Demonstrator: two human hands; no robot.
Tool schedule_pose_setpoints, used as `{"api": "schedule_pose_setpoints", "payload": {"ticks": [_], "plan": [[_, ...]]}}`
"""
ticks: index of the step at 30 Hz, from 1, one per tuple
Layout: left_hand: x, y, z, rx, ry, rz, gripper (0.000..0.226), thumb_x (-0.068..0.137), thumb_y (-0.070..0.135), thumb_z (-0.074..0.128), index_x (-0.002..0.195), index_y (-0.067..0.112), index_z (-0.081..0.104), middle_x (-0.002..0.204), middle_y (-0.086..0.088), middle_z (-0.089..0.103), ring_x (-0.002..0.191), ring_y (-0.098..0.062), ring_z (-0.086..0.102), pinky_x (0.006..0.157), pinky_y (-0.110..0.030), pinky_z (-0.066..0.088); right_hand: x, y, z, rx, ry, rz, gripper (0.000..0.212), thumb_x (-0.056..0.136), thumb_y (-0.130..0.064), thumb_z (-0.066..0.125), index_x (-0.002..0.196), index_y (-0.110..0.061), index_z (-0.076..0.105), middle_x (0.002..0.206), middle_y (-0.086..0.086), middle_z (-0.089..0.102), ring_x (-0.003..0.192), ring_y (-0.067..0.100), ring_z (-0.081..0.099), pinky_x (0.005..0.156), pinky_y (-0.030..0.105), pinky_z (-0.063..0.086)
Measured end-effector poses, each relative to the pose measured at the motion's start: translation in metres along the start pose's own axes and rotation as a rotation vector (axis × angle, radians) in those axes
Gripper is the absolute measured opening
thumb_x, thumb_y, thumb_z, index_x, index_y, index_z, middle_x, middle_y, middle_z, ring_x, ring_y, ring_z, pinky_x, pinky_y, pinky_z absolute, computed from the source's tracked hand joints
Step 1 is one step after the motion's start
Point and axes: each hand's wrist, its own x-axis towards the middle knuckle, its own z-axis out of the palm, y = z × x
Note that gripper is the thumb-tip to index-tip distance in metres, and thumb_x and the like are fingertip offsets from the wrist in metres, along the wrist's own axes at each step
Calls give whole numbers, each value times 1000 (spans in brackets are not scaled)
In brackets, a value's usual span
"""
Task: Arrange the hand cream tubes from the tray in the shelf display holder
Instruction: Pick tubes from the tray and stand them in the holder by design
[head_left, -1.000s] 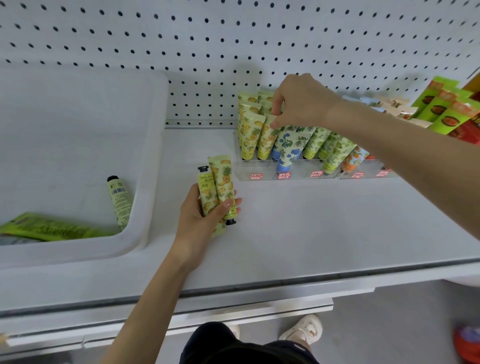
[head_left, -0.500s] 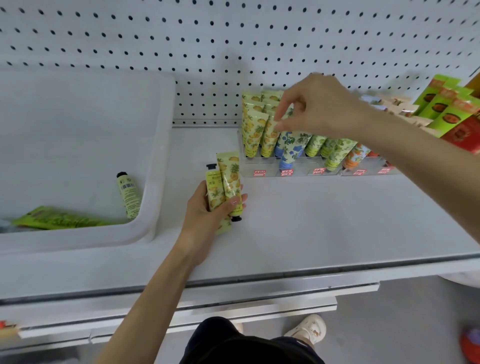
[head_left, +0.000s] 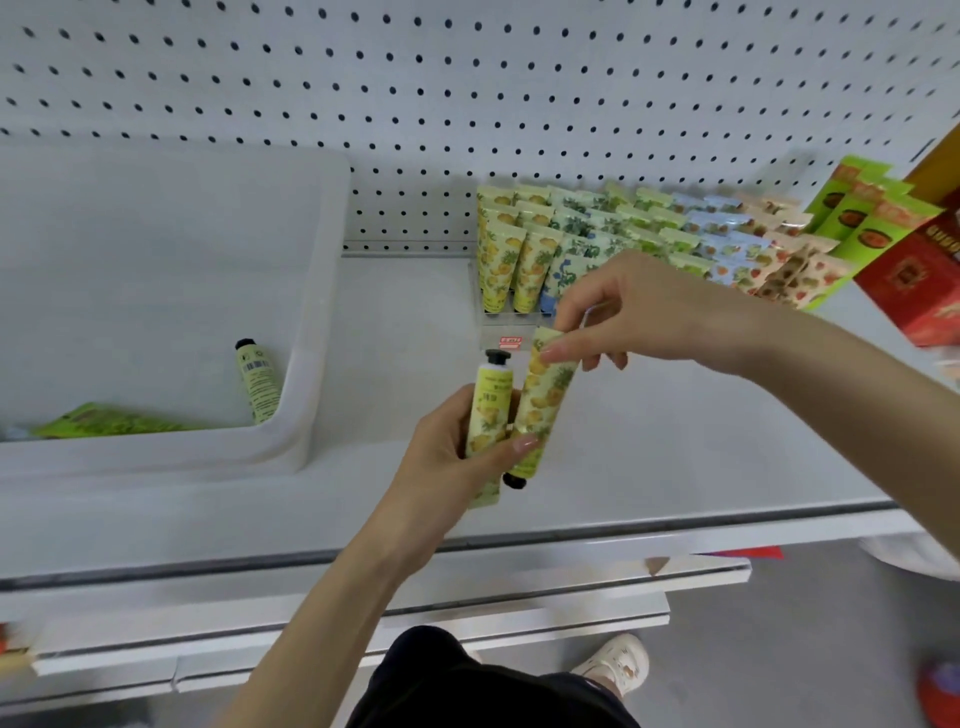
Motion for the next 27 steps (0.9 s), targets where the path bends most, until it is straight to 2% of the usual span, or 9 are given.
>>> {"api": "schedule_pose_setpoints", "payload": {"ticks": [2, 5, 9, 12, 14, 16, 21, 23, 27], "plan": [[0, -1, -5, -39, 41, 25, 33, 82, 20, 62, 112, 7, 62, 97, -10, 73, 84, -23, 69, 72, -30, 55, 0, -4, -8, 24, -5, 16, 11, 74, -15, 76, 75, -5, 73, 53, -6, 65, 48, 1, 59, 50, 13, 47], [9, -10, -20, -213, 241, 7, 28, 87, 21, 56, 110, 7, 63, 99, -9, 71, 95, -17, 69, 81, -28, 56, 8, -9, -23, 37, 88, 20, 9, 73, -15, 77, 76, -7, 74, 61, 2, 70, 57, 12, 68, 57, 16, 54], [23, -19, -39, -131, 407, -12, 21, 98, 21, 49, 105, 19, 69, 87, -1, 58, 80, -10, 58, 75, -21, 52, 31, -13, -35, -115, 219, 35, 11, 75, -15, 77, 79, -6, 72, 66, 6, 71, 60, 11, 70, 58, 15, 54], [30, -15, -42, 1, 410, 17, 20, 97, 25, 52, 105, 24, 71, 75, 9, 55, 71, -6, 52, 69, -18, 50, 47, -11, -37, -374, 304, 26, 11, 78, -20, 76, 77, -9, 71, 67, 1, 69, 52, 5, 64, 50, 15, 49], [35, -14, -43, 34, 397, 19, 18, 95, 26, 55, 103, 27, 71, 67, 18, 56, 68, -4, 51, 66, -17, 48, 54, -8, -36, -499, 349, 31, 12, 78, -26, 75, 75, -15, 70, 71, -2, 68, 59, 8, 59, 52, 21, 40], [36, -15, -46, 11, 394, -6, 18, 93, 27, 57, 103, 27, 72, 68, 17, 58, 68, -6, 53, 66, -21, 47, 60, -5, -34, -545, 371, 49, 12, 78, -29, 75, 76, -18, 70, 71, -6, 64, 66, 11, 57, 55, 22, 36], [31, -19, -52, -131, 383, -20, 27, 82, 32, 61, 104, 23, 72, 73, 9, 61, 74, -7, 55, 73, -28, 47, 69, 0, -32, -632, 368, 117, 15, 79, -32, 74, 82, -18, 70, 60, -12, 49, 56, 8, 49, 54, 23, 34], [31, -21, -52, -132, 373, -10, 29, 78, 33, 62, 104, 22, 72, 73, 8, 61, 74, -8, 55, 73, -28, 46, 72, 0, -31, -651, 367, 131, 16, 80, -32, 74, 85, -17, 71, 67, -10, 55, 65, 13, 51, 63, 27, 38], [31, -25, -49, -56, 357, 11, 19, 89, 20, 61, 104, 24, 71, 72, 12, 64, 73, -5, 57, 70, -26, 48, 76, 3, -29, -653, 356, 148, 16, 80, -32, 73, 87, -18, 72, 96, -1, 69, 86, 18, 60, 72, 29, 43]]}}
